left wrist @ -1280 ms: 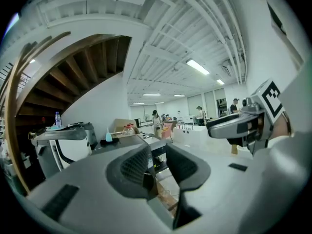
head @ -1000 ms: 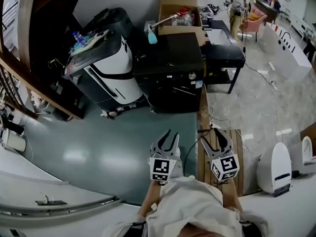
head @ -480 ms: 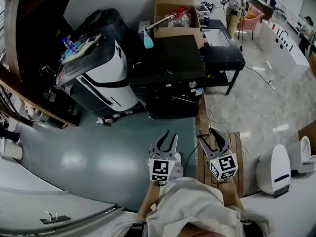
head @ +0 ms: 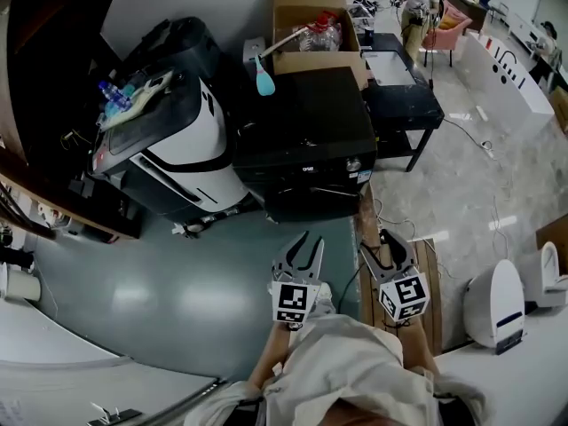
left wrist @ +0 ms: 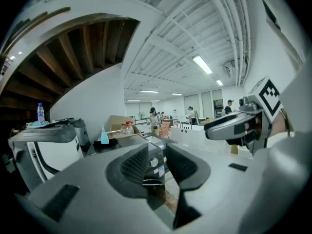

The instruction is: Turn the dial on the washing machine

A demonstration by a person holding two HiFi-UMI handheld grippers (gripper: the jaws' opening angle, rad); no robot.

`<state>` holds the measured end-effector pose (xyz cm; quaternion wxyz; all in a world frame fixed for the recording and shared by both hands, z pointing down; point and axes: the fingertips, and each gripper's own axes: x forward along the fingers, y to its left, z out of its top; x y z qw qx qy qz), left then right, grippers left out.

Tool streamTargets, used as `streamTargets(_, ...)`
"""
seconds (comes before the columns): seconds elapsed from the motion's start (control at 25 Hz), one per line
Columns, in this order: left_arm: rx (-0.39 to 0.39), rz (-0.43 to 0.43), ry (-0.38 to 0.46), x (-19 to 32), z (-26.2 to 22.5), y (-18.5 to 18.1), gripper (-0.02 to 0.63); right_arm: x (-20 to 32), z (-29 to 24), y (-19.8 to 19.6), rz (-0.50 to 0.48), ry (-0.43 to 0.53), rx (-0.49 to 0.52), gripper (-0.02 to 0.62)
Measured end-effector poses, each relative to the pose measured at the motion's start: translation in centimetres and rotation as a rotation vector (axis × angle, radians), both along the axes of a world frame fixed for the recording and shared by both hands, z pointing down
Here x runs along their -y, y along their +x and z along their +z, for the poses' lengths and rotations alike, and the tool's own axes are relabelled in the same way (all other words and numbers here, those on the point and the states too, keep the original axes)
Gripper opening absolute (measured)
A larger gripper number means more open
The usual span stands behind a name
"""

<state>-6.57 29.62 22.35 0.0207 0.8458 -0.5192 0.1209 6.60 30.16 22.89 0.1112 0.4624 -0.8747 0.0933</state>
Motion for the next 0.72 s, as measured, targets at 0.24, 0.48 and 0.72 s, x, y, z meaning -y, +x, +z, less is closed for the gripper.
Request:
streamTargets(0.24, -0.011, 0.041, -0.001, 4.6, 0.4, -1.8, 0.121, 4.3, 0.6, -2.2, 0.028, -0.016, -0.012, 0.234)
streamTargets(0.48, -0.017, 0.073, -0.008, 8.1, 1.1, -3.3, 0.121, 7.2, 1.4, -3.6, 0.068, -0.031, -0.014, 0.227)
streamTargets(0.72, -0.031, 0.066, -0.033, 10.4, 2.5, -3.8, 0.12, 9.1, 3.0, -3.5, 0.092, -0.063, -0.029, 0.225)
